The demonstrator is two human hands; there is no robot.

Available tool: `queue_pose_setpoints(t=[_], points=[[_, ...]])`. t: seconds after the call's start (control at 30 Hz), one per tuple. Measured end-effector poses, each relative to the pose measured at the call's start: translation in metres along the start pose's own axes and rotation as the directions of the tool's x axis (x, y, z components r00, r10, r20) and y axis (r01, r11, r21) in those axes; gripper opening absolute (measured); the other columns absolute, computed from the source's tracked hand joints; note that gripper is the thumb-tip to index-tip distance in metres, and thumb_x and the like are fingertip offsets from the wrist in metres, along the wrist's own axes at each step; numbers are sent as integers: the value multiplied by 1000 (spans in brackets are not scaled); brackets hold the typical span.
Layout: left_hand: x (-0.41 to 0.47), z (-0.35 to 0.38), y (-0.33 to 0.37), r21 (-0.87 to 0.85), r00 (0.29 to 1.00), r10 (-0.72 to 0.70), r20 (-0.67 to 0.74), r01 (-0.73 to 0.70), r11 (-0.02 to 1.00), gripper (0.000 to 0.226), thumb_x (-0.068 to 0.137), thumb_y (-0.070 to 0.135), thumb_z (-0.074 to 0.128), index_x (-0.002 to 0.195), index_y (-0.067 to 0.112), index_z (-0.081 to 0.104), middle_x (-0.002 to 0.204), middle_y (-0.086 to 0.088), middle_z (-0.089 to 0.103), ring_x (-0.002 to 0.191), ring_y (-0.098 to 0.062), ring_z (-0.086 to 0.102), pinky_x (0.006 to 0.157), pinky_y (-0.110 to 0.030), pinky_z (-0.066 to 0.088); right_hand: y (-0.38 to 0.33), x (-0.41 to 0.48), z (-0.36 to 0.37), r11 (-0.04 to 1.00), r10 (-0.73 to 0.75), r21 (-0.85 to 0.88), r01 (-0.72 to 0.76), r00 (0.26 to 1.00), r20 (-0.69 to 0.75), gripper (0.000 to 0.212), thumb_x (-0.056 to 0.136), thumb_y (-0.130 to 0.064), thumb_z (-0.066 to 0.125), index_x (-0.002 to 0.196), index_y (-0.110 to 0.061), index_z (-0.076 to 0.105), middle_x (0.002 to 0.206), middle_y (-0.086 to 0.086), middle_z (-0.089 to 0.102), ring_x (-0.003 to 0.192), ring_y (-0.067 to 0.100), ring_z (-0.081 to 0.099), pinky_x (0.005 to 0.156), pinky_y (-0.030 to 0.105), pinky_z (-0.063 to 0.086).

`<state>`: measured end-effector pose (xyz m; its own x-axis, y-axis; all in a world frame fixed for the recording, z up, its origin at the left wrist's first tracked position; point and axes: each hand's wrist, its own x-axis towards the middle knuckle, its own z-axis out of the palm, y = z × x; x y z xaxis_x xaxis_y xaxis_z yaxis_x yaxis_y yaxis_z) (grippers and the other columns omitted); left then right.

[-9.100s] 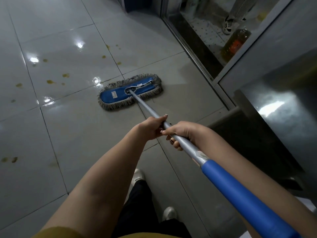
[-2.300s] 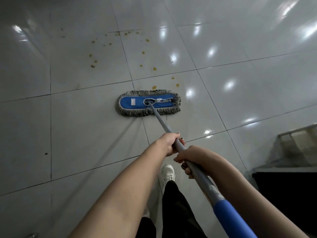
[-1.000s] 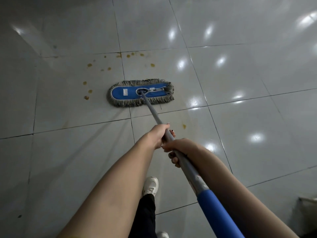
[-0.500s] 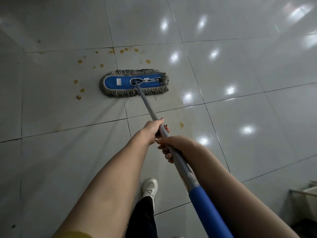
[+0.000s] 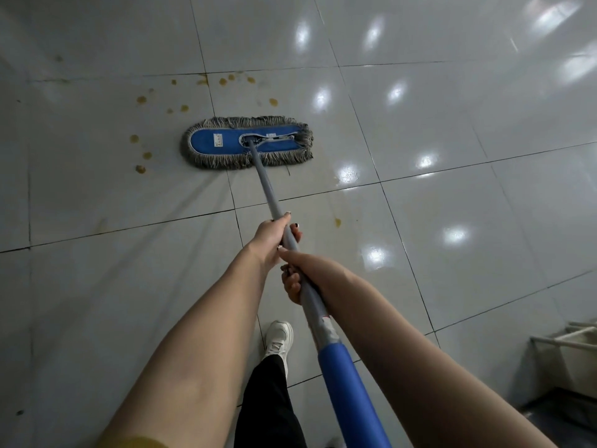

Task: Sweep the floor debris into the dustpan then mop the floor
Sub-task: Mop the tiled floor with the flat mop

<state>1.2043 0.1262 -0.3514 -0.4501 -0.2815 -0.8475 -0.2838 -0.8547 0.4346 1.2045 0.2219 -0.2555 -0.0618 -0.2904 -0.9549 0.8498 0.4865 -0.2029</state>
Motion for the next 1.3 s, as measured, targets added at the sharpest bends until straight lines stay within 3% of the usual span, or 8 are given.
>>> queue_pose_setpoints(t=[0.1,0.27,0.4,0.6,0.73,0.97,1.1,1.3], points=[[-5,6,-3,-4,999,-33,13,33,999,29,97,21,49,73,5,46,62,-4,49,34,-8,51,39,-15,43,3,-2,-6,999,1,34,0,1000,-23,38,95,-27,55,64,-11,40,39,-3,39,24,3,36,27,10,32],[-11,13,-15,91,997,-72,10,70,993,30,97,21,50,71,6,47,39,2,52,31,-9,52,42,-19,44,11,-16,-18,1000,30,6,-30,999,-37,41,96,-34,53,65,-12,39,39,-3,38,23,3,36,27,10,31],[-21,26,-20,83,995,-95,15,94,992,27,97,22,49,75,7,45,61,-3,49,30,-10,52,37,-16,46,9,-34,-28,999,19,-38,-21,998,-61,47,94,-49,49,67,-12,38,42,-2,38,22,2,35,26,9,30],[-36,43,-41,131,990,-140,-6,140,981,29,96,34,48,83,9,43,63,-3,50,35,-12,54,37,-18,47,20,-56,-54,994,18,-106,-26,996,-84,47,96,-47,46,67,-11,38,35,-3,36,21,3,34,26,9,32],[-51,58,-68,203,987,-155,-38,159,966,30,97,37,45,84,10,44,63,-1,51,51,-12,53,34,-16,45,39,-69,-82,988,4,-152,-16,997,-81,44,97,-42,46,67,-11,39,37,-3,36,21,3,34,27,9,31],[-90,86,-146,266,987,-159,-6,155,952,31,99,35,40,81,10,44,66,-2,52,54,-13,53,32,-18,46,93,-105,-155,977,-13,-213,-1,998,-62,39,97,-38,48,71,-10,41,37,-2,40,23,4,36,28,9,34],[-109,104,-213,286,983,-184,17,172,943,32,99,36,41,81,9,45,66,-2,53,35,-13,57,34,-19,47,140,-127,-210,979,-40,-202,31,998,-42,35,98,-35,49,76,-9,41,36,-2,40,23,4,36,29,9,34],[-137,132,-314,302,986,-167,25,152,941,35,98,33,43,76,7,46,50,-3,57,30,-14,56,33,-20,46,213,-153,-294,979,-63,-198,54,997,-40,33,98,-34,49,77,-9,43,35,-2,41,24,4,37,29,10,36]])
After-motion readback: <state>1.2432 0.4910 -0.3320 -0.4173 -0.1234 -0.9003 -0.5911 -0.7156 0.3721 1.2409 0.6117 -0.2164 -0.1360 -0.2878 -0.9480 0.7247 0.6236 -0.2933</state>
